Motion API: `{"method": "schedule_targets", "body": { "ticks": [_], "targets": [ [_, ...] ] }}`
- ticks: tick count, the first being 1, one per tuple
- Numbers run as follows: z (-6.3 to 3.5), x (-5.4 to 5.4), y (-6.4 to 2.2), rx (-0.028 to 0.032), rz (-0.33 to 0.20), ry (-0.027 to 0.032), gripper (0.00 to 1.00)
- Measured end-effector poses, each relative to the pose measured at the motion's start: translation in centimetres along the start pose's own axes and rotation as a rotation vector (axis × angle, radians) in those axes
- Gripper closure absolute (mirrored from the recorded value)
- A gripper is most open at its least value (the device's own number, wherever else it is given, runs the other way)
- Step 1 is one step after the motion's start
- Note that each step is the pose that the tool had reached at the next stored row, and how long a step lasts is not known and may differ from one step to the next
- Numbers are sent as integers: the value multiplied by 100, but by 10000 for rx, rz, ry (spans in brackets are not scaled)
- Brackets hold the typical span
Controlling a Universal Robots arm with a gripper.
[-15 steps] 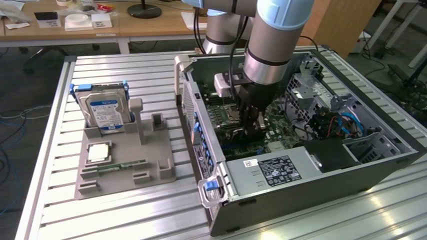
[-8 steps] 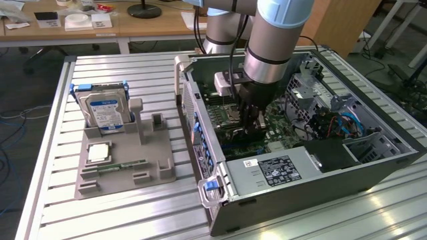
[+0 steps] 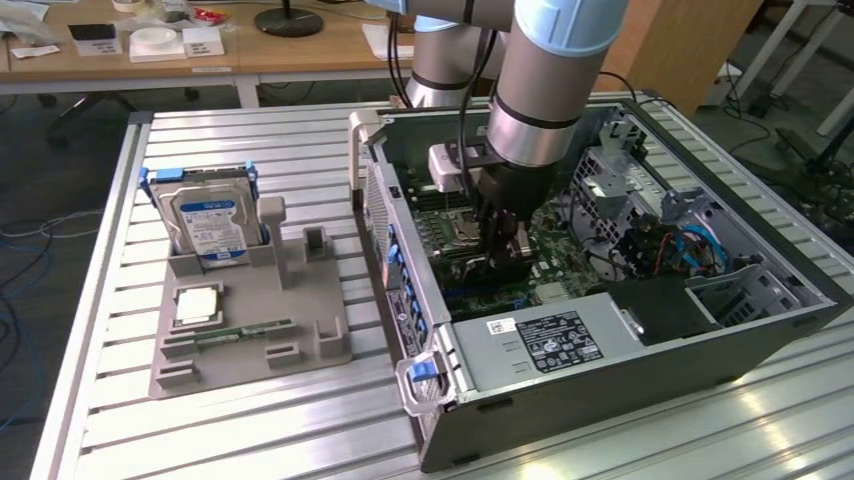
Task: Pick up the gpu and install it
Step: 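Insert the gpu into the slot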
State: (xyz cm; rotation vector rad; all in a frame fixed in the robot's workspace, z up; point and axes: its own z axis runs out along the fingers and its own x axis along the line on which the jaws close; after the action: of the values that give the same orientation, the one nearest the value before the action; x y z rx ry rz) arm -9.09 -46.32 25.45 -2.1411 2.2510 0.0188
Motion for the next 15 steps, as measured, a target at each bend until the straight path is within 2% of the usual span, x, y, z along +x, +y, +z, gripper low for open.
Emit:
{"method": "schedule_targets", "body": {
  "ticks": [1, 2, 10, 12, 15],
  "targets": [
    [-1, 0, 0, 0, 0, 3, 67],
    [-1, 1, 0, -1, -1, 6, 74],
    [5, 0, 0, 1, 0, 1, 74],
    [19, -1, 0, -1, -2, 43, 74],
    [24, -1, 1, 2, -1, 39, 74]
  ]
}}
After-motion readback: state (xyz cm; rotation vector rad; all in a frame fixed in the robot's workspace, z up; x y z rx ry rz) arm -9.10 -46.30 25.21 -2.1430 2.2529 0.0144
